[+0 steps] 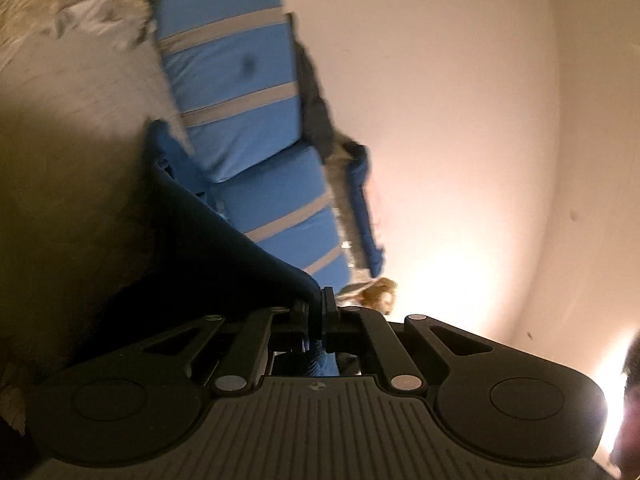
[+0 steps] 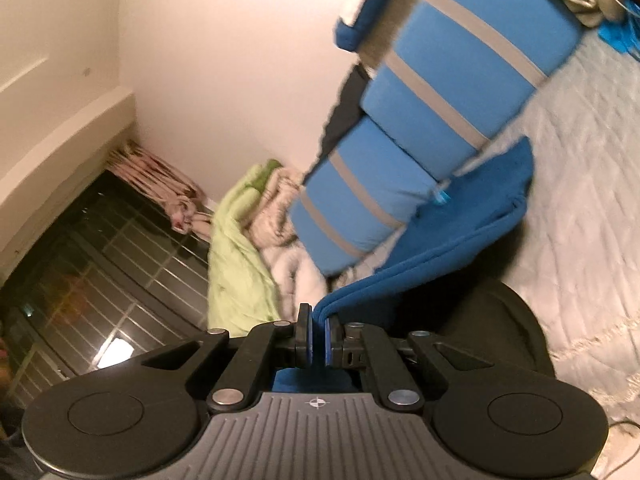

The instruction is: Fold clothes

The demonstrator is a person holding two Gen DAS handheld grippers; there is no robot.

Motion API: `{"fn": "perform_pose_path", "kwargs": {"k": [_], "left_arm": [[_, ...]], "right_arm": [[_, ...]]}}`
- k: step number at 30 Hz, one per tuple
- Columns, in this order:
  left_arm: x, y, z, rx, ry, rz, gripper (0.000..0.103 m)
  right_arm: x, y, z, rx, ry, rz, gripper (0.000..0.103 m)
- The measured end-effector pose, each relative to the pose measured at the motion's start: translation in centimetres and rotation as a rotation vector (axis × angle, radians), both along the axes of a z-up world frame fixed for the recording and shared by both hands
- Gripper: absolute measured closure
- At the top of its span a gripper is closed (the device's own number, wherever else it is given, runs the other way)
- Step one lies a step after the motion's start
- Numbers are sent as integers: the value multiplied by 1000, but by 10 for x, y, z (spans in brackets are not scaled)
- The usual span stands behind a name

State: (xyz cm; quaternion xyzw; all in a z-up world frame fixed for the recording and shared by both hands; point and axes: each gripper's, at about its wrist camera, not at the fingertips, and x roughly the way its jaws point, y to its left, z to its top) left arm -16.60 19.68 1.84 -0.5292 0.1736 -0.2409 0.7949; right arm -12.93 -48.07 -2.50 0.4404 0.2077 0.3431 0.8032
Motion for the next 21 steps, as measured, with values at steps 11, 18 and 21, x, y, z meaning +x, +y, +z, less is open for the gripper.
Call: {"fn": "perform_pose_path", "kwargs": {"k": [11,18,21], "left_arm": [[62,-4,29,217,66,94,98],[100,2,38,257,46,103,98],[116,0,42,267,49,98,98]], "right_arm": [[52,19,29,-59,11,-63,96],[99,23,44,-132,66,-151,96],[113,21,45,-147,83,-174,96]]}}
